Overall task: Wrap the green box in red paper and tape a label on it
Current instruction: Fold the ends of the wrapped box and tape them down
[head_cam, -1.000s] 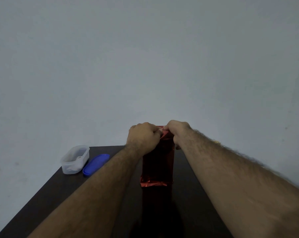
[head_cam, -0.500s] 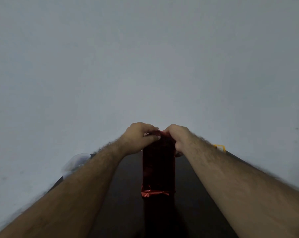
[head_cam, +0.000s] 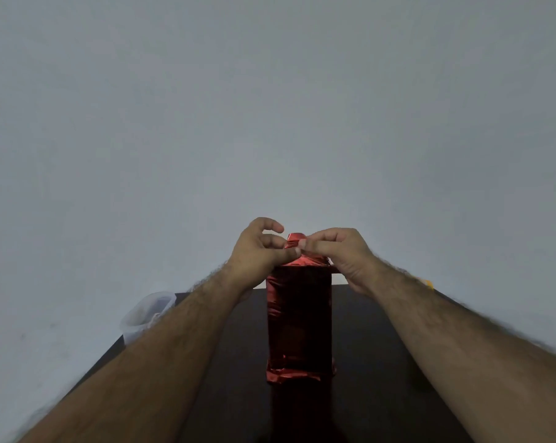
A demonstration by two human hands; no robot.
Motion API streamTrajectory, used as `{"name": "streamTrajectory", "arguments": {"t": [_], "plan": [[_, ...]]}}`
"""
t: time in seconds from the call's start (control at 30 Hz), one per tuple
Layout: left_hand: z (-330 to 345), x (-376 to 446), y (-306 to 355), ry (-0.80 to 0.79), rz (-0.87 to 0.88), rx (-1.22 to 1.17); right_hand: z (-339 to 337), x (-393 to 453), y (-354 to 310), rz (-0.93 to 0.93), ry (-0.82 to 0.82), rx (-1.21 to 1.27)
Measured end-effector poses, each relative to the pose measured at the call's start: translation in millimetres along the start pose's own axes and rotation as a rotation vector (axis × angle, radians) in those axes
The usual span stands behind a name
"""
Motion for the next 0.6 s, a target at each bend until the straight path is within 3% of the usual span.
{"name": "streamTrajectory", "arguments": {"t": [0.4,0.6], "plan": [[-5.4,-8.9,-13.9,0.073,-0.072,-0.192,14.6,12.1,-3.8,0.182,-0.037,-0.063],[-5.7,-8.3,-15.3,0.057,-0.103,-0.157,15.6,12.8,-7.4,0.231,-0.038,-0.052]]}}
Point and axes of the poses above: each hand's wrist, its own x-axis towards the middle knuckle, its own z-axis out of the palm, y = z × x, the point moved 8 cm from there along x, towards the middle knuckle, and after that the axes turned 14 degrees about z, right-handed, at the moved point
